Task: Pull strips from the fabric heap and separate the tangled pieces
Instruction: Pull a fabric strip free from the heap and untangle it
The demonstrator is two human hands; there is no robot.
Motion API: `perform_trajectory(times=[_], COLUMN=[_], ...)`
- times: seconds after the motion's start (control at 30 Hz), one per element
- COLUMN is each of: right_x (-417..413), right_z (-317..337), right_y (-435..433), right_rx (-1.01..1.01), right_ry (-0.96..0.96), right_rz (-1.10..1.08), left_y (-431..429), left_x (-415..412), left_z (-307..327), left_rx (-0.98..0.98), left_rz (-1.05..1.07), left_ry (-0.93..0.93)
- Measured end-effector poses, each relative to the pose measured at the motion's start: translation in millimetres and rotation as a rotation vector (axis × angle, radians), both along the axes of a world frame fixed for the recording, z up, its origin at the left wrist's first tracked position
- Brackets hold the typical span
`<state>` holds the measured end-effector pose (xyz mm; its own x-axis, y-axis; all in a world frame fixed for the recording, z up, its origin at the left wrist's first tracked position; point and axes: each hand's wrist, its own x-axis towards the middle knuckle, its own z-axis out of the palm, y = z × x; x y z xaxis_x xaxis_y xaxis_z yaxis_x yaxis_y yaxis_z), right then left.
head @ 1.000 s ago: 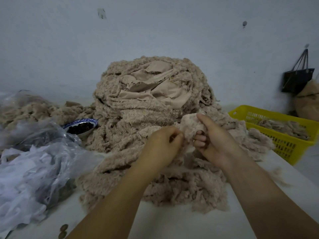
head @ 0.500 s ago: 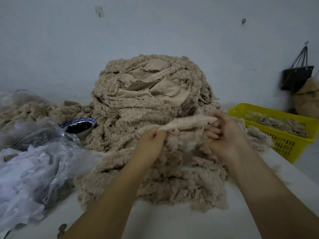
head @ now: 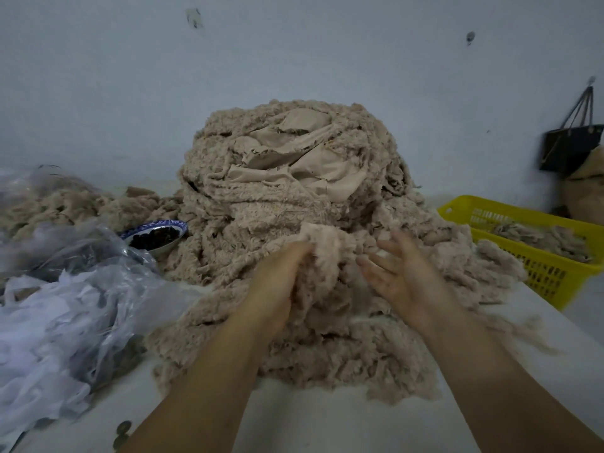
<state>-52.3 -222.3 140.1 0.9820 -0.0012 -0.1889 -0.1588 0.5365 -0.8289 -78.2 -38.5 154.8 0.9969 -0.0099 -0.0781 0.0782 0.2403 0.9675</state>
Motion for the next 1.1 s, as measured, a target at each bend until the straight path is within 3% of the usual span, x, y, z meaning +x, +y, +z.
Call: perform_trajectory(times=[0.07,0.17,0.27,0.4,0.5,0.6,0.77,0.9,1.1], right_x=[-6.1,-11.6,-3.8,-2.0,-8.0,-8.4,-6.3,-5.8,-3.5], right_z=[-4.0,-4.9,-3.8,-7.8,-8.0,-5.1,4.3,5.4,7.0], right_y=[18.9,40.8,37.8,25.1,27.0,26.9,23.3,25.1,30.3], right_rx=[-0.202,-0.536,-0.747,-0.603,-0.457,-0.335,-0.048,0.055,0.055], right_ry=[-0.089,-0.249,-0.292,-0.248,-0.225,-0.174,-0.008,0.034,0.069], right_rz=[0.025,-0.003,-0.218,-0.265,-0.196,-0.185,-0.242,-0.248,-0.328], left_y=[-7.2,-15.7,-19.0,-17.1,-20.2,-21.6,-19.6,-14.2,-17.7], left_x=[-4.4,-10.0,-15.1,-19.0,-16.0,-14.1,-8.3,-8.0,-7.6], left_z=[-2.4,-8.6,-12.6,-14.2,-12.2,-7.5,-2.6,-1.8,0.0], left_rx=[0.28,0.514,0.573,0.273,-0.101,-0.296,-0.505,-0.689,-0.607], left_rz=[0.023,-0.066,-0.055,-0.007,-0.074,-0.034,0.131,0.157,0.221], left_ry=[-0.134,-0.367,-0.437,-0.146,0.099,0.222,0.132,0.108,-0.019])
